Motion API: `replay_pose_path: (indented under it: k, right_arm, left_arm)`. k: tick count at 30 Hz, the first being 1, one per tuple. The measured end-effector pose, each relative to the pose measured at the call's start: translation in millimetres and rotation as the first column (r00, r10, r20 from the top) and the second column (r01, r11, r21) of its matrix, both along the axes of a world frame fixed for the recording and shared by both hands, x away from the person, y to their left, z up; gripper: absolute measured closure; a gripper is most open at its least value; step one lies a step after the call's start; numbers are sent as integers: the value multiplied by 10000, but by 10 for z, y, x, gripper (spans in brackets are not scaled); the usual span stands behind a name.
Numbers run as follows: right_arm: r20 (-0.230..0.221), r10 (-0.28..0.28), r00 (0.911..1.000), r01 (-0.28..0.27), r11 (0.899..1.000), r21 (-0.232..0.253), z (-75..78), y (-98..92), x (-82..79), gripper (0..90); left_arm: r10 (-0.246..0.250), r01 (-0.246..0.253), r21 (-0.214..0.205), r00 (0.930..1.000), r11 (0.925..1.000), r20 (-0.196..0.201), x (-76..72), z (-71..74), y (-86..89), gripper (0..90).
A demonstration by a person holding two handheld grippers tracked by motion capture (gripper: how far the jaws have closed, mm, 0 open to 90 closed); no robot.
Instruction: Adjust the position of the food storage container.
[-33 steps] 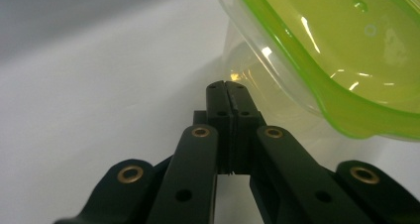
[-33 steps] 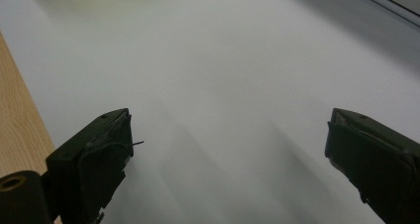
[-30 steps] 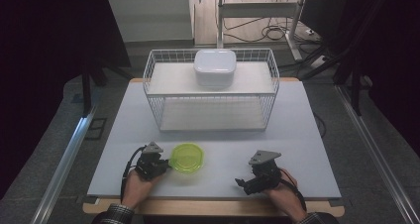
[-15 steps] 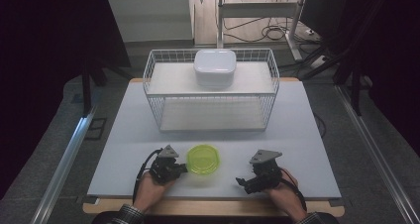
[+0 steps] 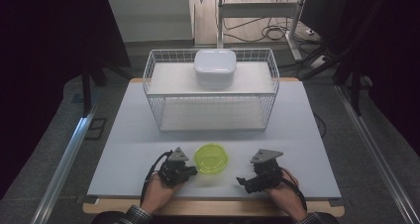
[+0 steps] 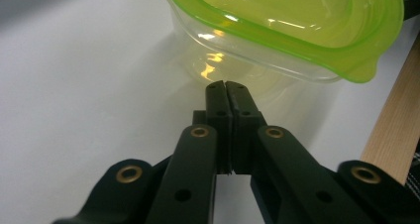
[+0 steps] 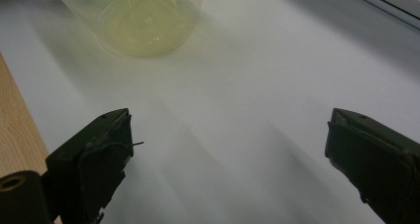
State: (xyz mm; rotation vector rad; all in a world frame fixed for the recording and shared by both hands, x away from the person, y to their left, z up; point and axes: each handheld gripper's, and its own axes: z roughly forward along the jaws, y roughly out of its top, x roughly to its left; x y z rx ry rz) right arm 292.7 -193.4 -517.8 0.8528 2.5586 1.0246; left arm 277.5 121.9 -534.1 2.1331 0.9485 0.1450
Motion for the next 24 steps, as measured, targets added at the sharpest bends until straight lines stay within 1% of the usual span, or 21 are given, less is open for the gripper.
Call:
replay_pose_path:
  k: [2,6,9,11,14,15,17,20,22,24]
  right_arm:
    - [-27,-15,10000,15,10000,50,3,-6,1,45]
    - [-130,-55,9999,57,9998,197,13,-22,6,46]
    - [-295,-109,9995,120,9992,370,23,-33,7,45]
    - [-321,-136,9994,151,9988,466,32,-40,8,46]
    - [-311,-160,9994,178,9982,579,41,-50,8,45]
    - [-299,-165,9994,183,9981,596,43,-54,9,45]
    - [-269,-153,9995,169,9979,624,46,-59,9,44]
    - [-244,-142,9996,158,9977,660,50,-67,9,43]
    - [-211,-141,9997,155,9977,663,51,-73,11,42]
    - [-199,-130,9997,143,9976,682,51,-76,12,41]
  left_arm:
    - [121,-123,114,9997,9999,206,-15,29,30,771]
    - [515,-529,183,9963,9984,685,-45,85,89,541]
    - [540,-549,83,9946,9985,886,-76,118,136,388]
    - [529,-529,-26,9941,9986,943,-108,139,168,309]
    - [559,-536,-249,9929,9983,1052,-164,168,221,220]
    - [606,-580,-275,9923,9979,1080,-183,176,239,188]
    - [661,-644,-193,9921,9977,1063,-220,184,277,100]
    - [727,-733,10,9906,9973,1159,-273,183,331,70]
    - [809,-840,188,9881,9963,1307,-311,180,362,55]
    - [835,-877,235,9865,9959,1407,-352,172,395,44]
